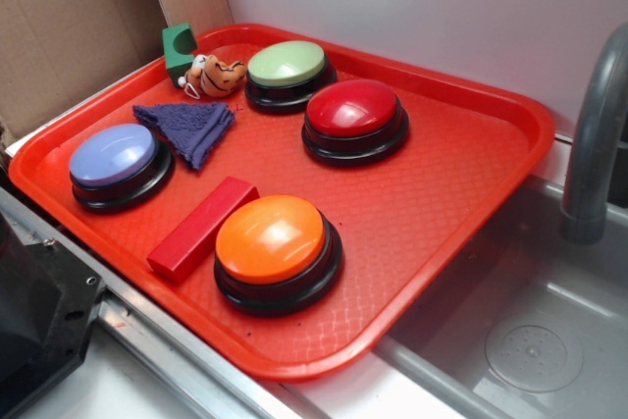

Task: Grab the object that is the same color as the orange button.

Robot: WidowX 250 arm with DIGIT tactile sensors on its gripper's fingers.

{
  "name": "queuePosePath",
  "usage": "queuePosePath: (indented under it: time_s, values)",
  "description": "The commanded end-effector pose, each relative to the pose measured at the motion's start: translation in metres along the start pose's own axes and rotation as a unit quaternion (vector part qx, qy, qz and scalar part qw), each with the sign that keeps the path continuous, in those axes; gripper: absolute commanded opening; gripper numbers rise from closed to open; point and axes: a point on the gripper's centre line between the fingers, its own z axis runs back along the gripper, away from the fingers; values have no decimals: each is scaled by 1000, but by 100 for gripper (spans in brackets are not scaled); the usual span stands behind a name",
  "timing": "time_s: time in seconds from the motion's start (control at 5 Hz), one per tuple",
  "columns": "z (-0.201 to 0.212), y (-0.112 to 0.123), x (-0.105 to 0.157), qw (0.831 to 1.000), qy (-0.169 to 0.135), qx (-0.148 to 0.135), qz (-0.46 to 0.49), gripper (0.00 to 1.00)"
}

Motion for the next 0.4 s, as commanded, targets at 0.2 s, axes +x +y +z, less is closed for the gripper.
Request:
queuePosePath:
  time_s: [0.2]
  values:
    - [-10, 6, 26, 991, -9, -30, 129, 100]
